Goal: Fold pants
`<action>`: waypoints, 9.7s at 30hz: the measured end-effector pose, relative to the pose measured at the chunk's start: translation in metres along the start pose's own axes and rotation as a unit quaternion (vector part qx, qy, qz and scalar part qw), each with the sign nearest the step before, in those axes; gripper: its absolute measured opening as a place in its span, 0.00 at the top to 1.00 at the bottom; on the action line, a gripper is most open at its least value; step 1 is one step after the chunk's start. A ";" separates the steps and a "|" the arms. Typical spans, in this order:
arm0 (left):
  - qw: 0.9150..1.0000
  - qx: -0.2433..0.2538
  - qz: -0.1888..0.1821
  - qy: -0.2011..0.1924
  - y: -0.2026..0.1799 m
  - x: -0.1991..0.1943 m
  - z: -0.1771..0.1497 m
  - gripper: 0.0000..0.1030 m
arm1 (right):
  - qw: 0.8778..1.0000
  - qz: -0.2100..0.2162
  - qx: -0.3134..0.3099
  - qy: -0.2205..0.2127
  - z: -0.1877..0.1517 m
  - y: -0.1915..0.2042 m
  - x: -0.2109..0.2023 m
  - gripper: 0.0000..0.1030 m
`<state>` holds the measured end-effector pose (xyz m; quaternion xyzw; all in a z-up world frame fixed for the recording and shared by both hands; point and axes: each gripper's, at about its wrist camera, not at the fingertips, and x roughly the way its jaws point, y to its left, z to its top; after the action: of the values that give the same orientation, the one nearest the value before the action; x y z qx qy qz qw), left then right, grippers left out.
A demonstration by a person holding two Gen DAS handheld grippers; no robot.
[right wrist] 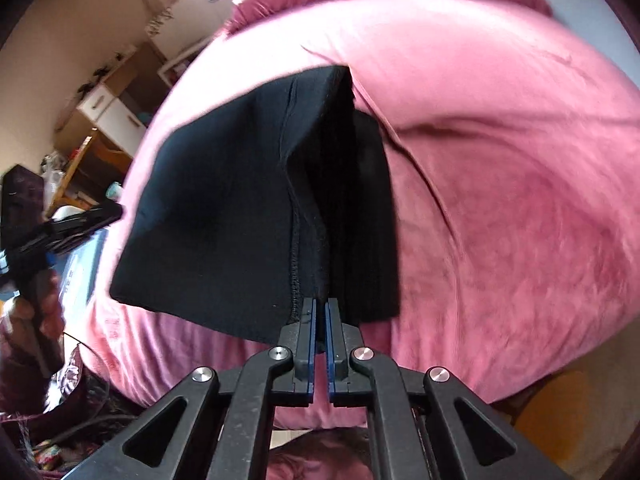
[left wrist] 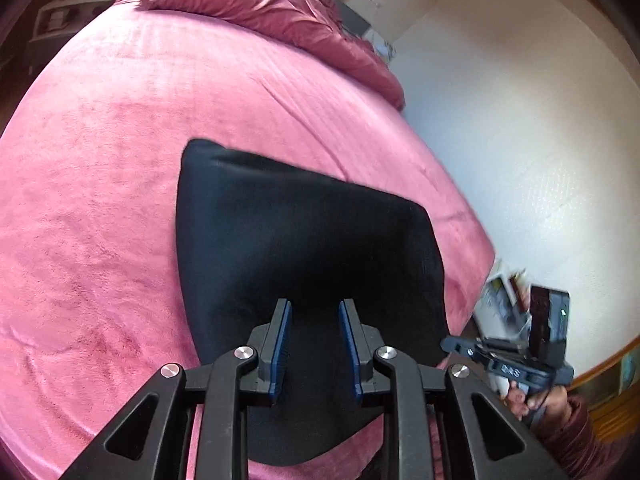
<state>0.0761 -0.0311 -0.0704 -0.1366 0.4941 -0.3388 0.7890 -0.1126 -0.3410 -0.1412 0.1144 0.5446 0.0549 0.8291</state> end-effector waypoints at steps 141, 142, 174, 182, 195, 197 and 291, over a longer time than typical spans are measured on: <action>0.994 -0.074 0.020 -0.079 0.053 -0.038 0.045 0.62 | 0.985 0.166 -0.003 -0.046 0.147 0.026 0.038 0.64; 0.993 -0.076 0.029 -0.080 0.060 -0.040 0.053 0.62 | 0.985 0.167 -0.005 -0.046 0.157 0.031 0.043 0.64; 0.953 -0.134 0.252 -0.101 0.123 -0.026 0.079 0.42 | 0.996 0.086 0.001 -0.014 0.228 0.091 0.112 0.45; 0.943 -0.094 0.284 -0.147 0.076 -0.042 0.060 0.40 | 0.997 0.021 -0.027 -0.071 0.206 0.104 0.067 0.41; 0.933 -0.071 0.307 -0.172 0.036 -0.063 0.021 0.40 | 0.991 -0.024 -0.057 -0.122 0.161 0.155 0.035 0.37; 0.931 -0.070 0.313 -0.175 0.032 -0.063 0.016 0.40 | 0.990 -0.029 -0.065 -0.124 0.154 0.164 0.032 0.37; 0.890 -0.033 0.380 -0.251 -0.049 -0.095 -0.036 0.25 | 0.966 -0.121 -0.071 -0.216 0.076 0.215 -0.041 0.21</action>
<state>-0.0014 0.0008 0.0051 -0.0453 0.3044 0.0487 0.9502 -0.0519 -0.1521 -0.0222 -0.0021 0.3575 -0.0333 0.9333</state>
